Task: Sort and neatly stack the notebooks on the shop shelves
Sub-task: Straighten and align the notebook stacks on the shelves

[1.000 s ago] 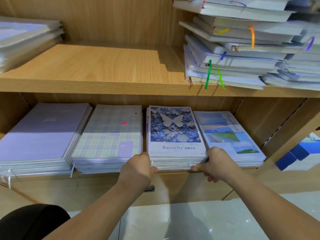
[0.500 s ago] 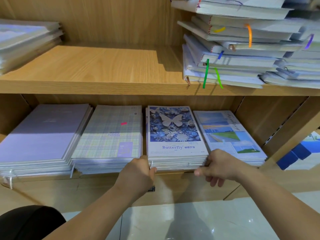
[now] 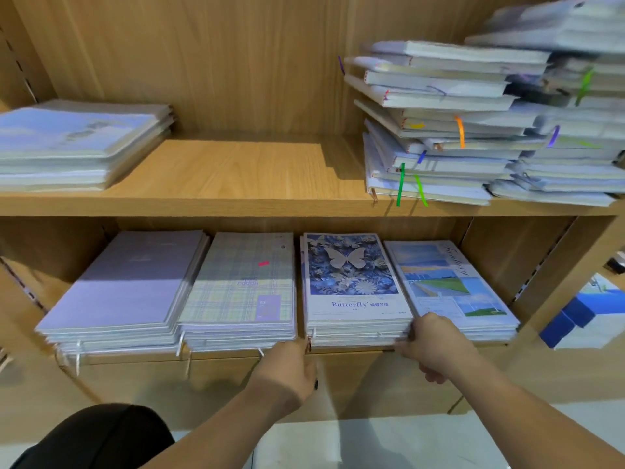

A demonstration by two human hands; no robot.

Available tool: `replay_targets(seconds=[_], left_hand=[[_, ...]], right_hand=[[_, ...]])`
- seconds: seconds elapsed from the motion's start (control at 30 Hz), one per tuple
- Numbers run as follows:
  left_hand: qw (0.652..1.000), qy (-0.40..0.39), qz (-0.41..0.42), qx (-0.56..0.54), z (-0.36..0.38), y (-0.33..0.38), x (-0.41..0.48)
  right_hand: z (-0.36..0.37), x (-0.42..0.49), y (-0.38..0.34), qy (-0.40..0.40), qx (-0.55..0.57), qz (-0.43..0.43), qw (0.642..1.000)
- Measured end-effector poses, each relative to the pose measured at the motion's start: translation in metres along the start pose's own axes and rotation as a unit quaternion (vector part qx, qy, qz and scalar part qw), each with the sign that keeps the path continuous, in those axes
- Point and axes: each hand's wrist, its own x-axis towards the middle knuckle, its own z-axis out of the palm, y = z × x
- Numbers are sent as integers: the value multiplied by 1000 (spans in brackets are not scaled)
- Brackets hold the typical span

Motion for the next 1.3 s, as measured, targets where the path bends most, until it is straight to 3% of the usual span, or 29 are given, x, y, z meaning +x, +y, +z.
replay_targets(seconds=[0.13,0.23,0.53,0.67,0.73,0.8,0.87,0.93,1.0,1.13,1.23,1.3], left_hand=[[998,29,44,-33,-30,-2,-29],[993,63,94,-18,-64,-3,-49],[965,224,133,8,-232,-9,-111],[903,404,145,-12,-333,-29,-133],[875,470,112,6,-375,-48,-136],[885,460,37,54,-397,-74,-131],[914,394,-46,84,-397,-95,-123],[935,342,-78,44,-387,-108,-116],[938,338,-78,-19,-380,-117,-110],[924,370,-67,-73,-372,-111,-110],[925,336,-17,-177,-361,-97,-109],[926,318,-19,-202,-364,-93,-104]], right_hand=[[-15,-44,-29,1,-61,-41,997],[-18,-84,-73,43,-68,-133,988],[-93,-162,-235,165,-73,-344,921],[-125,-174,-308,234,35,-400,885],[-131,-176,-339,214,100,-409,881],[-127,-173,-365,160,150,-393,893],[-117,-169,-386,105,171,-356,913],[-104,-163,-401,55,191,-331,922],[-93,-155,-412,36,211,-324,922],[-82,-141,-424,63,204,-328,920],[-93,-127,-411,147,110,-290,939],[-107,-116,-394,145,110,-265,947]])
